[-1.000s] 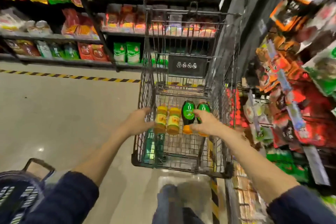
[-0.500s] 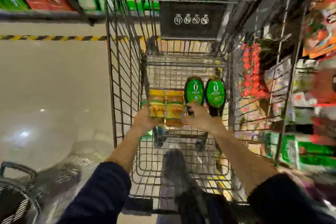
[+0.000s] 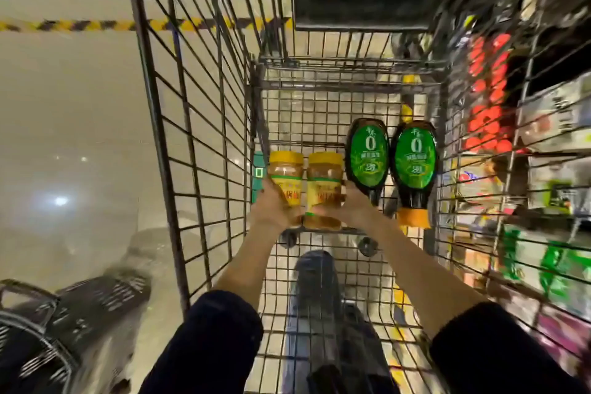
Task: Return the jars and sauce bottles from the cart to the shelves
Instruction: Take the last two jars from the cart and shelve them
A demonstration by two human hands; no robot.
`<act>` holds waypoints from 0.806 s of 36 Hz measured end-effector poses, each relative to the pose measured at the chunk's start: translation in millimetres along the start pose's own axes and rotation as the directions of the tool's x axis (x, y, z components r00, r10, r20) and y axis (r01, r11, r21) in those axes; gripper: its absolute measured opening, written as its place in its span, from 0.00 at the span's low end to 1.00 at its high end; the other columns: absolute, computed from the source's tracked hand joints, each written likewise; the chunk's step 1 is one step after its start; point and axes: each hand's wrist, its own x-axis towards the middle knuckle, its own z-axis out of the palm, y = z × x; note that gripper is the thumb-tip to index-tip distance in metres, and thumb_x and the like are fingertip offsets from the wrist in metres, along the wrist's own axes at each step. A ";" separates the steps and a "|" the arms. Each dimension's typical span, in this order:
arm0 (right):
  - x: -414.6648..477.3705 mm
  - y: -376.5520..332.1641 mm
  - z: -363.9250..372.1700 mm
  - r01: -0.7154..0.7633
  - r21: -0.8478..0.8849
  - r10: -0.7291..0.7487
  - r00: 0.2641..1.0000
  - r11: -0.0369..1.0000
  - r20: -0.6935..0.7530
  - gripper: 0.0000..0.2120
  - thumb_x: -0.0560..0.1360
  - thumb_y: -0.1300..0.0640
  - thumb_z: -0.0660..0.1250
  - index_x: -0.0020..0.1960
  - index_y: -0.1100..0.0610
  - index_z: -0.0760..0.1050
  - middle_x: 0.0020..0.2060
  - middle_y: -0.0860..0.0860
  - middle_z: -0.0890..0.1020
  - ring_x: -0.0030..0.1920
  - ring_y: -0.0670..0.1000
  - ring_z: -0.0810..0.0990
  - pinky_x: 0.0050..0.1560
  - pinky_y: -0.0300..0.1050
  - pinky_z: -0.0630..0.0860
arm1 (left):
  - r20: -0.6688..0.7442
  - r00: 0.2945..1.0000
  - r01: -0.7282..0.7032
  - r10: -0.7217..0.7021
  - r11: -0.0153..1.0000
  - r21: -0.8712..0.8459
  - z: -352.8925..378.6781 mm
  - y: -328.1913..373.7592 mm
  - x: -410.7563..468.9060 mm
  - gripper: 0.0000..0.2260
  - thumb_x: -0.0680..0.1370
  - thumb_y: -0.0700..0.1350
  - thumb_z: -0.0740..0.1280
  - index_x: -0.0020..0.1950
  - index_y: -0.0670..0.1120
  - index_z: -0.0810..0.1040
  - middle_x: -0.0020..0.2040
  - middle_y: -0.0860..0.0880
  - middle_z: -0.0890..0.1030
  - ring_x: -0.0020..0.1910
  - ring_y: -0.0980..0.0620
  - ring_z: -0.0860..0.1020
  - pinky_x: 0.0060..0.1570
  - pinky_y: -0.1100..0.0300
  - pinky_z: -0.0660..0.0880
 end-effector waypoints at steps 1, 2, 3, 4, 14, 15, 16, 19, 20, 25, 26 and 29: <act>1.5 1.6 1.2 0.007 0.005 -0.007 1.000 1.000 0.020 0.33 0.65 0.53 0.76 0.66 0.57 0.68 0.58 0.52 0.78 0.60 0.51 0.75 0.67 0.50 0.68 | 0.005 1.000 0.011 -0.011 1.000 -0.021 2.5 -4.1 5.2 0.40 0.61 0.54 0.76 0.66 0.47 0.59 0.59 0.45 0.76 0.57 0.42 0.77 0.57 0.45 0.74; 3.2 3.0 2.5 0.010 0.004 -0.010 1.000 1.000 0.021 0.34 0.64 0.52 0.77 0.66 0.56 0.68 0.59 0.52 0.78 0.61 0.51 0.75 0.68 0.51 0.68 | 0.010 1.000 0.018 -0.018 0.999 -0.036 3.2 -5.6 7.8 0.41 0.61 0.54 0.77 0.66 0.47 0.59 0.59 0.44 0.76 0.57 0.42 0.76 0.58 0.44 0.74; 6.2 5.7 3.7 0.014 0.002 -0.014 1.000 1.000 0.007 0.37 0.63 0.51 0.78 0.67 0.56 0.66 0.60 0.52 0.78 0.62 0.52 0.75 0.67 0.51 0.69 | 0.013 1.000 0.022 -0.022 0.998 -0.056 1.6 -4.4 7.2 0.42 0.61 0.53 0.77 0.67 0.47 0.59 0.59 0.44 0.76 0.58 0.42 0.76 0.58 0.44 0.74; 8.1 7.4 4.8 0.007 0.007 -0.007 1.000 1.000 -0.003 0.40 0.62 0.50 0.78 0.68 0.57 0.65 0.61 0.53 0.77 0.62 0.53 0.75 0.67 0.51 0.69 | 0.015 1.000 0.023 -0.022 0.996 -0.090 -0.6 -2.4 5.8 0.42 0.61 0.52 0.78 0.67 0.46 0.59 0.59 0.44 0.76 0.58 0.42 0.76 0.59 0.45 0.73; 7.6 4.8 8.6 0.032 0.063 -0.030 0.999 0.997 -0.026 0.28 0.66 0.57 0.76 0.64 0.56 0.71 0.58 0.52 0.78 0.57 0.48 0.75 0.53 0.38 0.68 | 0.056 0.998 0.055 -0.042 0.962 -0.267 -4.9 -10.2 15.8 0.42 0.60 0.44 0.80 0.69 0.43 0.63 0.62 0.40 0.76 0.59 0.40 0.76 0.60 0.44 0.73; 6.4 3.5 8.7 0.025 0.061 -0.023 0.999 0.998 -0.031 0.28 0.66 0.56 0.76 0.63 0.56 0.71 0.59 0.53 0.78 0.59 0.50 0.75 0.54 0.39 0.68 | 0.047 0.998 0.047 -0.035 0.960 -0.277 -4.5 -9.9 15.0 0.42 0.60 0.43 0.80 0.69 0.43 0.64 0.61 0.41 0.76 0.59 0.41 0.76 0.60 0.44 0.73; 5.9 2.8 9.2 0.018 0.061 -0.016 0.999 0.998 -0.040 0.28 0.66 0.56 0.76 0.63 0.56 0.71 0.60 0.53 0.78 0.61 0.52 0.75 0.55 0.40 0.68 | 0.038 0.999 0.046 -0.037 0.958 -0.284 -4.1 -9.4 13.9 0.41 0.60 0.43 0.79 0.68 0.43 0.64 0.61 0.41 0.76 0.58 0.41 0.76 0.60 0.45 0.73; 1.5 1.5 7.1 -0.010 0.086 0.014 0.999 0.996 -0.047 0.28 0.65 0.55 0.77 0.62 0.57 0.72 0.57 0.53 0.79 0.59 0.52 0.76 0.55 0.41 0.70 | 0.042 0.999 0.034 -0.022 0.949 -0.314 -2.2 -8.8 11.9 0.39 0.59 0.45 0.79 0.66 0.43 0.66 0.59 0.42 0.76 0.57 0.41 0.76 0.60 0.44 0.73; -1.3 1.1 5.2 -0.002 0.106 0.007 0.999 0.994 -0.047 0.27 0.65 0.55 0.77 0.62 0.57 0.73 0.54 0.52 0.79 0.56 0.50 0.77 0.54 0.39 0.70 | 0.041 0.999 0.035 -0.023 0.945 -0.324 -2.3 -8.5 10.7 0.40 0.57 0.47 0.79 0.65 0.43 0.66 0.58 0.42 0.77 0.57 0.41 0.77 0.59 0.43 0.74; -20.6 -1.9 -1.6 0.059 0.201 -0.044 0.996 0.978 -0.076 0.24 0.65 0.61 0.77 0.58 0.57 0.75 0.47 0.47 0.78 0.50 0.46 0.77 0.40 0.28 0.71 | 0.041 0.999 0.041 -0.027 0.919 -0.391 -5.7 -8.9 0.8 0.40 0.55 0.47 0.79 0.63 0.43 0.67 0.57 0.42 0.78 0.56 0.41 0.77 0.59 0.43 0.74; -26.0 -3.0 -4.3 0.060 0.209 -0.044 0.996 0.976 -0.079 0.23 0.64 0.61 0.77 0.57 0.56 0.75 0.46 0.47 0.78 0.49 0.46 0.78 0.42 0.30 0.72 | 0.069 0.998 0.043 -0.016 0.910 -0.413 -9.8 -4.7 -6.7 0.36 0.60 0.41 0.79 0.64 0.42 0.66 0.58 0.42 0.77 0.58 0.41 0.76 0.62 0.44 0.72; -48.5 -6.9 -15.5 0.097 0.308 -0.094 0.995 0.947 -0.023 0.20 0.66 0.69 0.74 0.55 0.59 0.74 0.46 0.51 0.80 0.39 0.39 0.80 0.37 0.26 0.75 | 0.099 0.992 -0.019 0.078 0.869 -0.495 -19.7 7.0 -29.1 0.30 0.65 0.30 0.74 0.61 0.43 0.65 0.57 0.44 0.76 0.60 0.46 0.74 0.65 0.51 0.68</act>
